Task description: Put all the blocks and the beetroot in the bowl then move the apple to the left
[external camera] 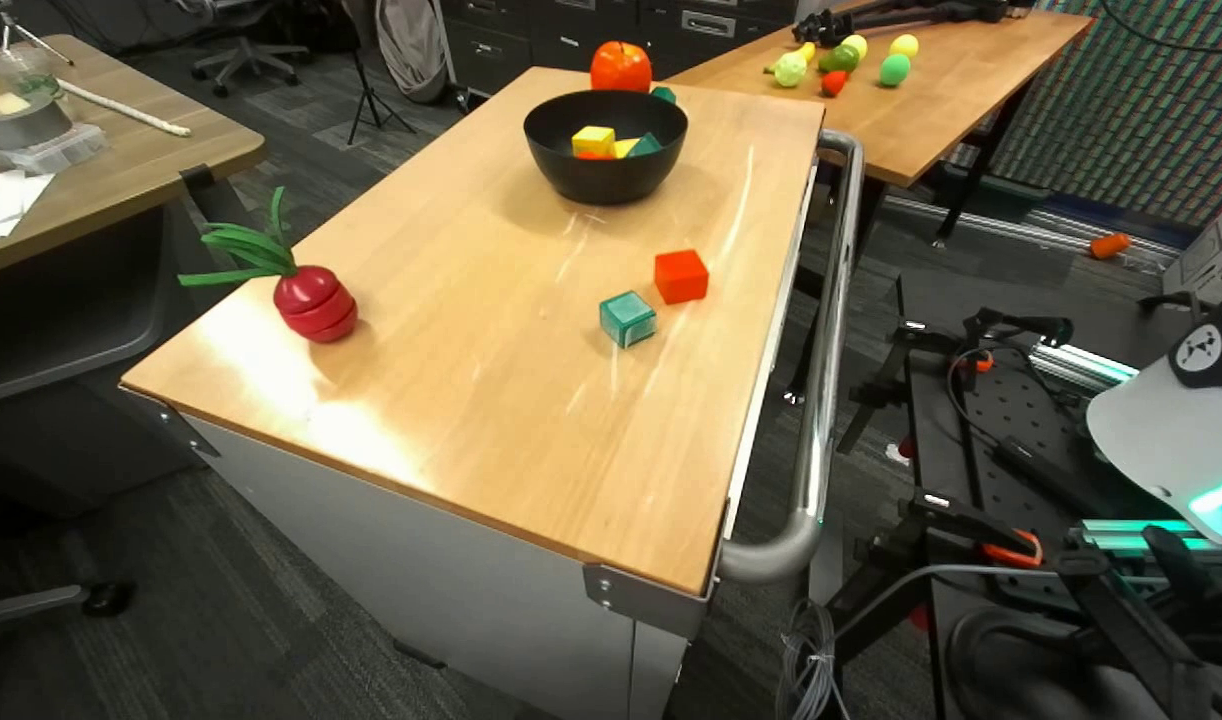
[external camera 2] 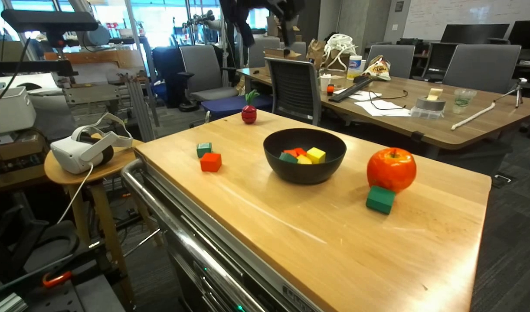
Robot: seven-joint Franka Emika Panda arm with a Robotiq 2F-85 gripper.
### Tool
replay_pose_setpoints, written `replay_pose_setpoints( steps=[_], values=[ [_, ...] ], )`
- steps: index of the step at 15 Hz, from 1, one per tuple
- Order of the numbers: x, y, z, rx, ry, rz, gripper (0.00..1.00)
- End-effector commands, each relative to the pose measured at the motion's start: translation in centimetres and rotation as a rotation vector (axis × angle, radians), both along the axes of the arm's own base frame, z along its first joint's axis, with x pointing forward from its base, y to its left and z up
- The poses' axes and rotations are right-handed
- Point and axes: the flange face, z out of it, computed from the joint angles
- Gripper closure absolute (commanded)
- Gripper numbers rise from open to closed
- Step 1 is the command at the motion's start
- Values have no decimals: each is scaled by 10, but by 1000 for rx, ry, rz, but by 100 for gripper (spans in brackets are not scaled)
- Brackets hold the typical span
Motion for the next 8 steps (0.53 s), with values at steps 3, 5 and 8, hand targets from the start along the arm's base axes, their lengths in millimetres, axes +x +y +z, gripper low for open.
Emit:
replay_pose_setpoints(
  steps=[3,5,8],
  values=[
    [16,86,25,56,6,160,0],
    [23,105,20,63,22,181,0],
    [22,87,16,65,29,153,0]
  ],
)
